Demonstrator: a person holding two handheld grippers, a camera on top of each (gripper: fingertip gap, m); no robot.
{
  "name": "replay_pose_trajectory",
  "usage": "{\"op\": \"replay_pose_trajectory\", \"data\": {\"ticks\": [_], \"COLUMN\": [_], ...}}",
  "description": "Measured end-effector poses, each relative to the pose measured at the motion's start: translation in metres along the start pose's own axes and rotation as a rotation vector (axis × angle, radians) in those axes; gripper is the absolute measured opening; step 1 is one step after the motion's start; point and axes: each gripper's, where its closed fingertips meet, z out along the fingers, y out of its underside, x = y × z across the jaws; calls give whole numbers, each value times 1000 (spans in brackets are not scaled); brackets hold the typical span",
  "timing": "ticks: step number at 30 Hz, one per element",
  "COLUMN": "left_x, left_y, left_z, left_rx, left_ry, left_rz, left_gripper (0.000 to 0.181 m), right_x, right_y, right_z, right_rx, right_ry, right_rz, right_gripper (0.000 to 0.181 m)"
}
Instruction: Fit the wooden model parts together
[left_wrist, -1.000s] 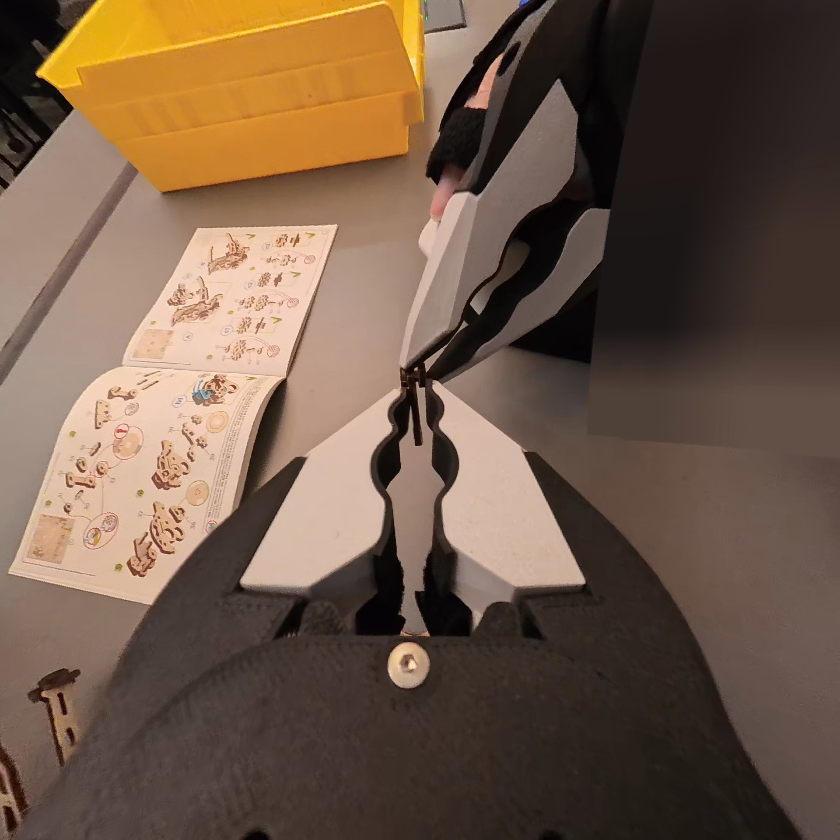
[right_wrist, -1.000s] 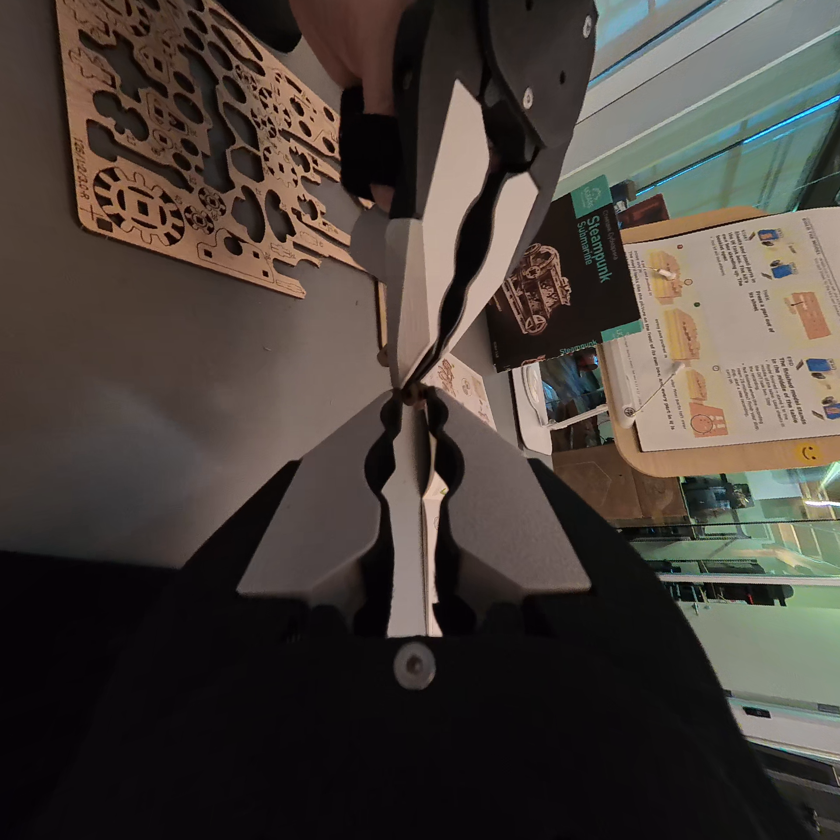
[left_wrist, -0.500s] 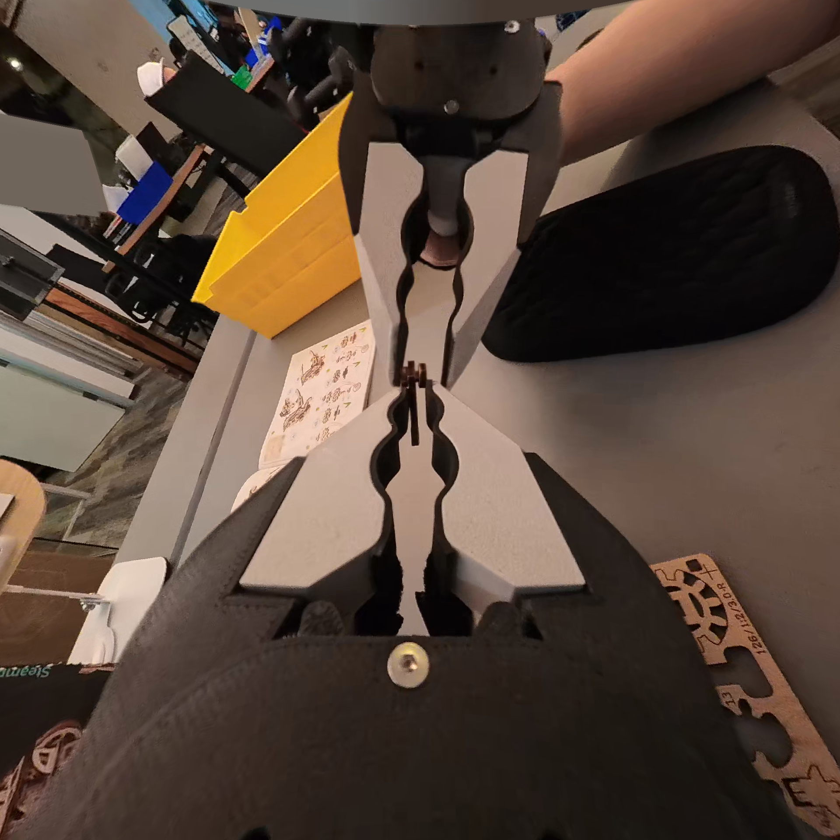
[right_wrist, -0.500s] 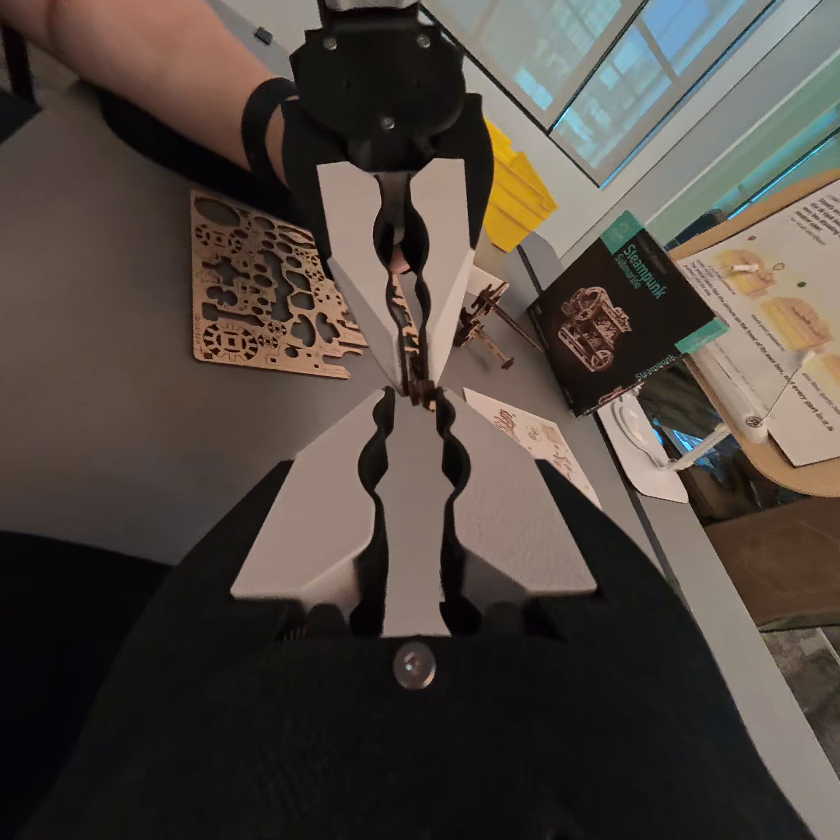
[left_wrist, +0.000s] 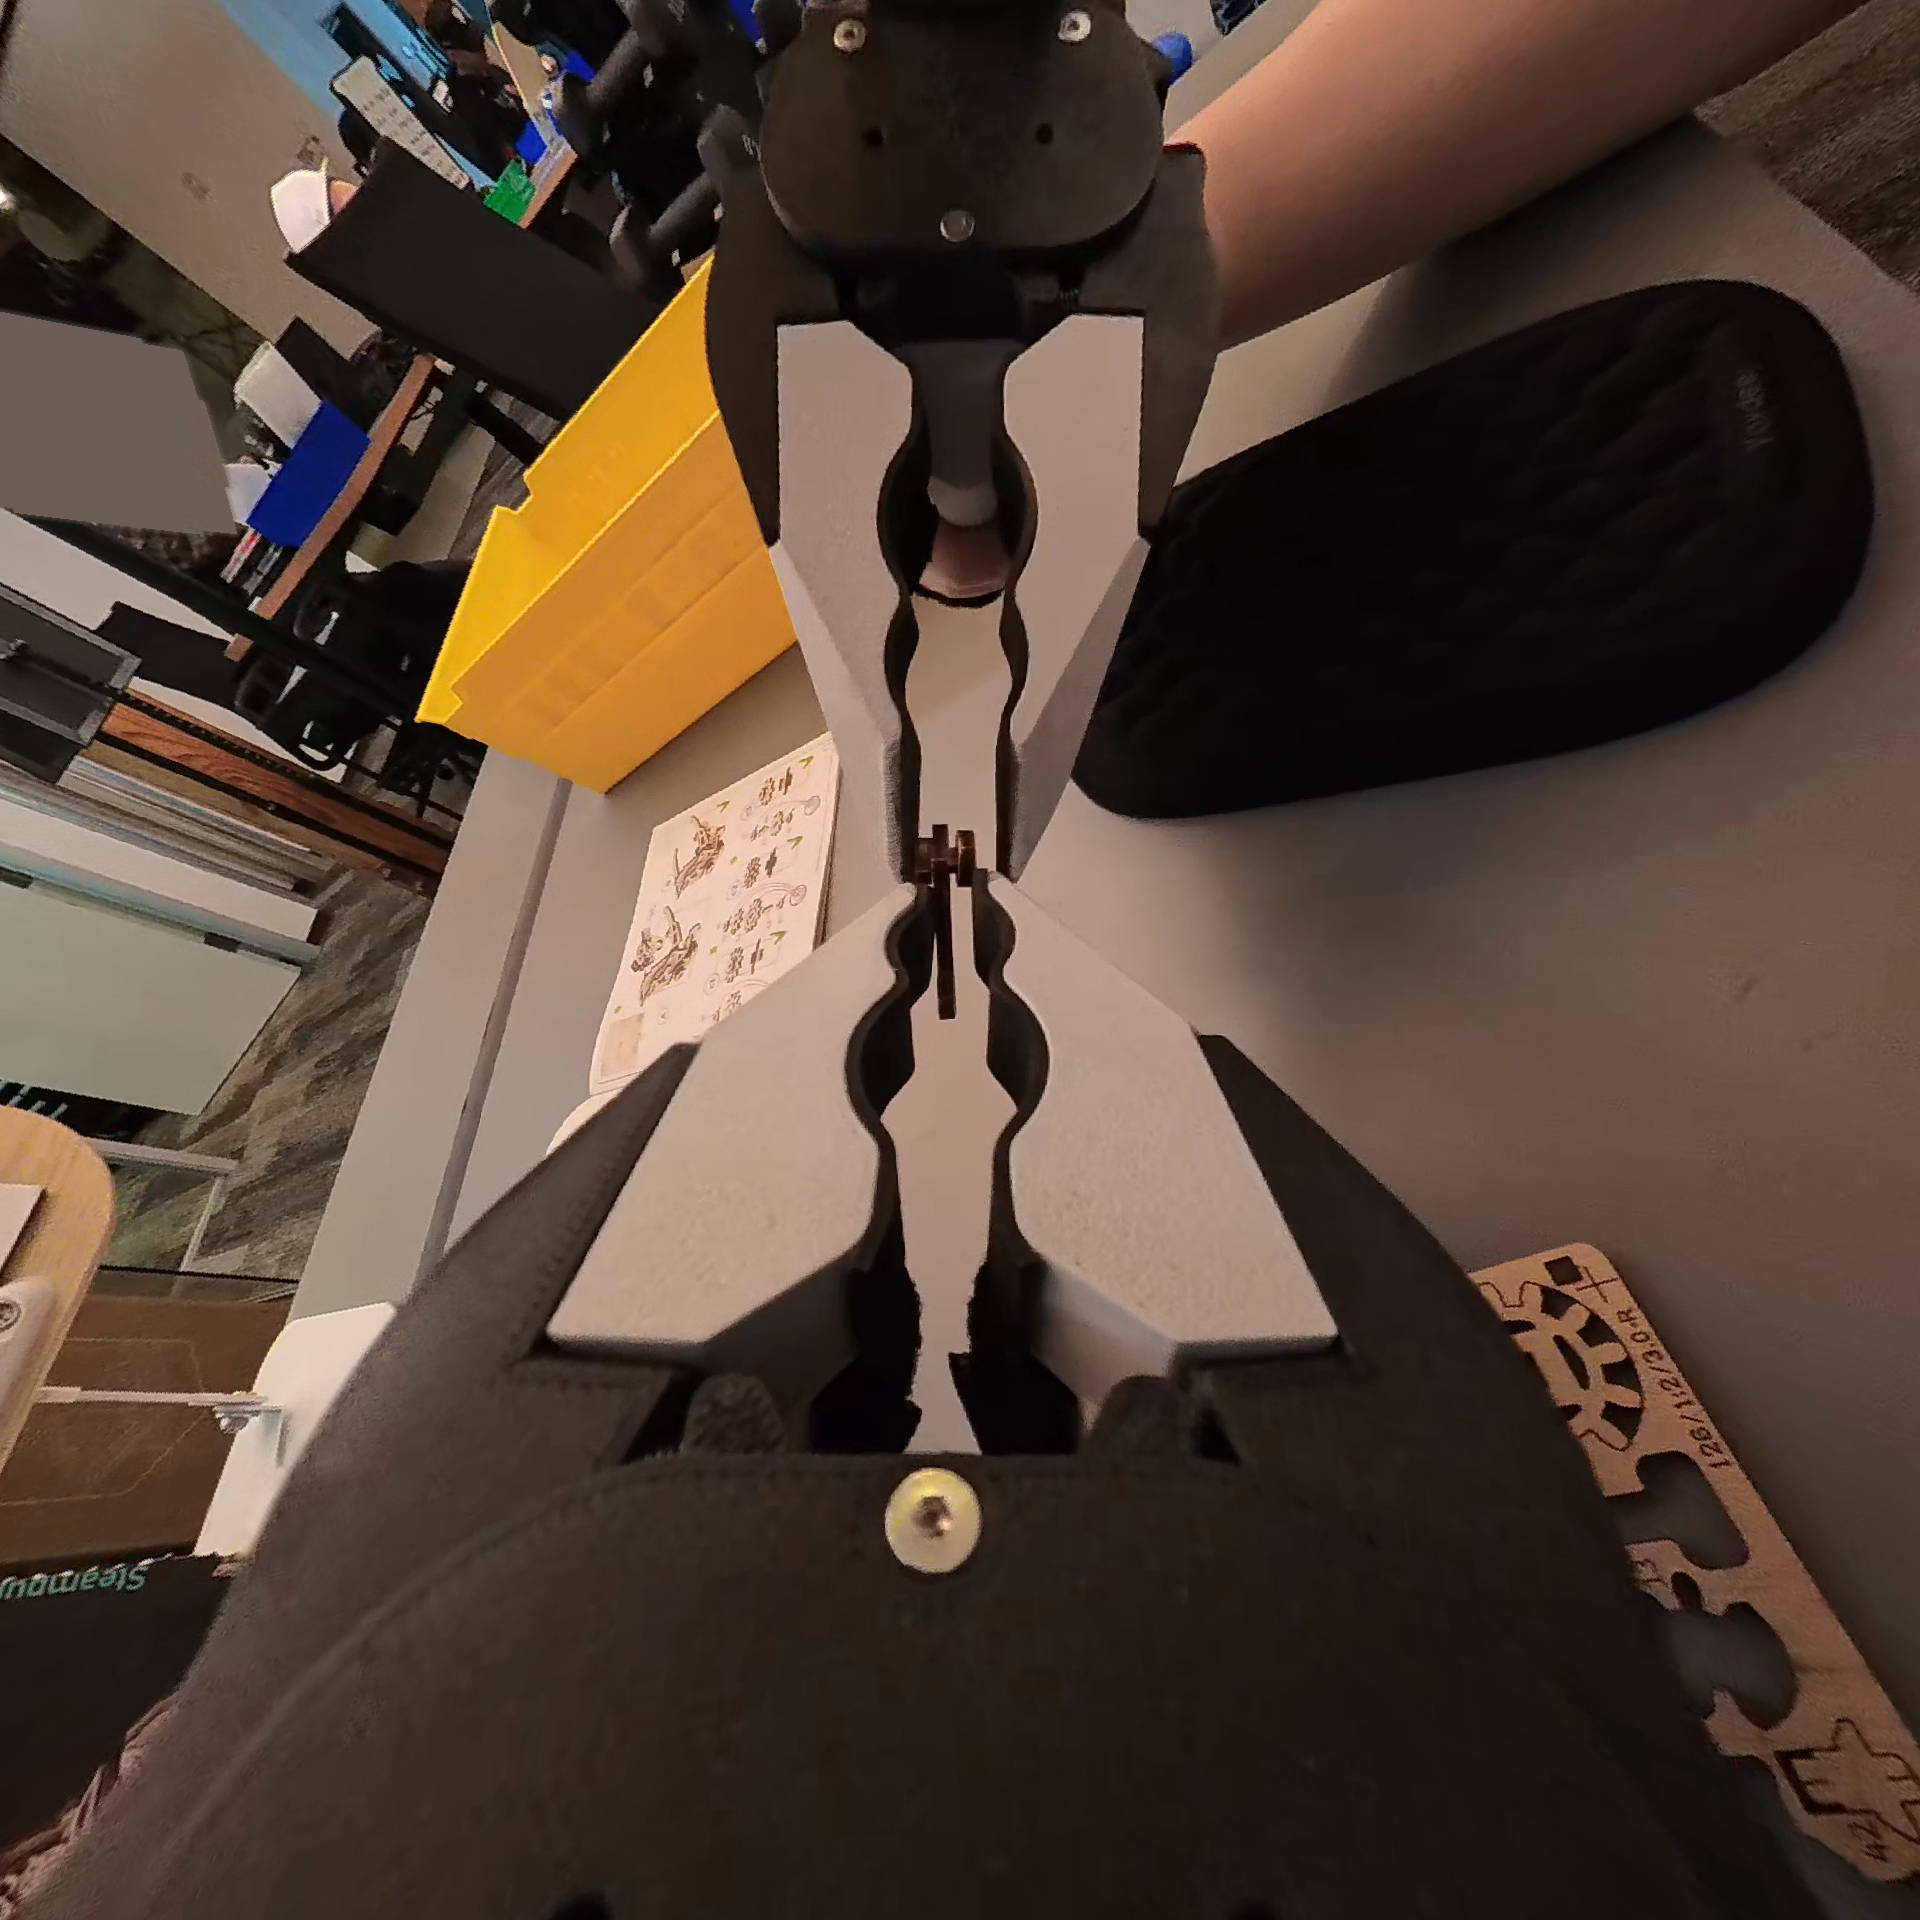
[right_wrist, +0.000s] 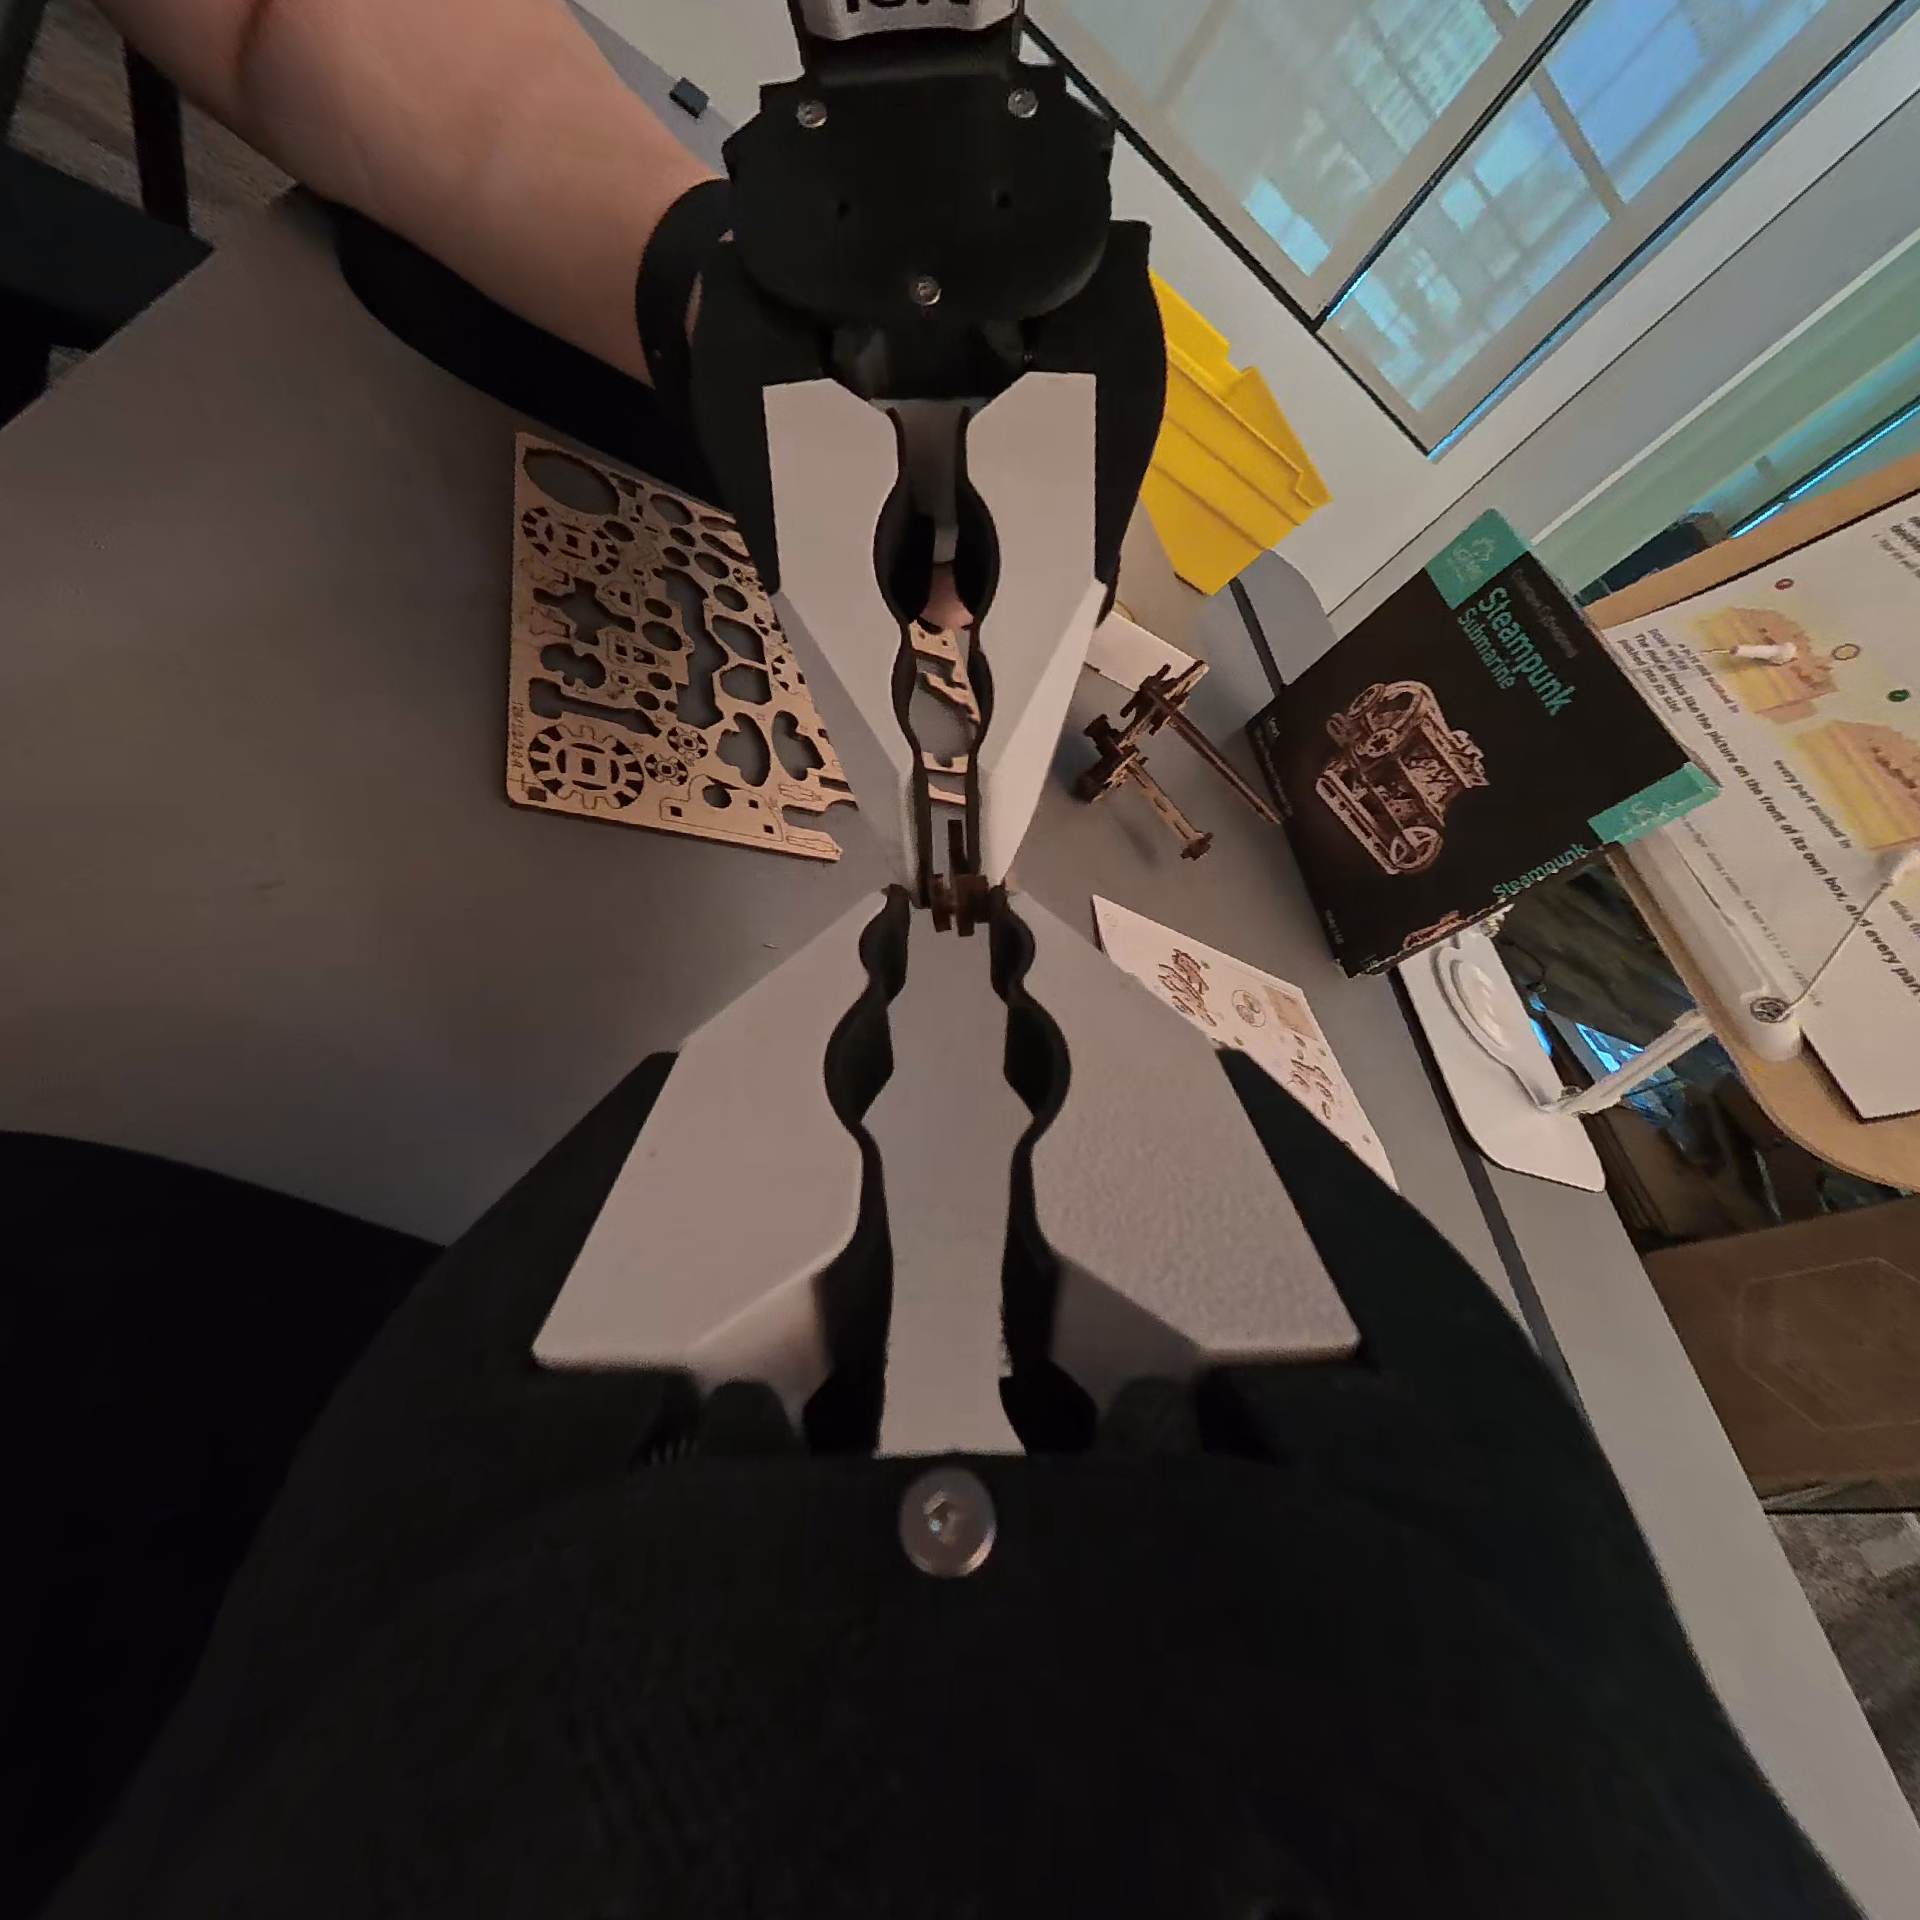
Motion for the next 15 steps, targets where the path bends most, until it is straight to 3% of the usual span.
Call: {"op": "replay_pose_trajectory", "data": {"ticks": [6,15], "left_x": [14,6], "left_y": [-1,12], "left_z": [3,4], "left_rx": [10,-35], "left_ry": [68,44], "left_rz": [11,-40], "left_gripper": [5,0], "right_x": [-13,-5], "right_y": [2,4], "right_z": [-4,-3], "right_rx": [-4,6], "right_ry": [-111,-77], "right_rz": [25,73], "right_gripper": [8,9]}}
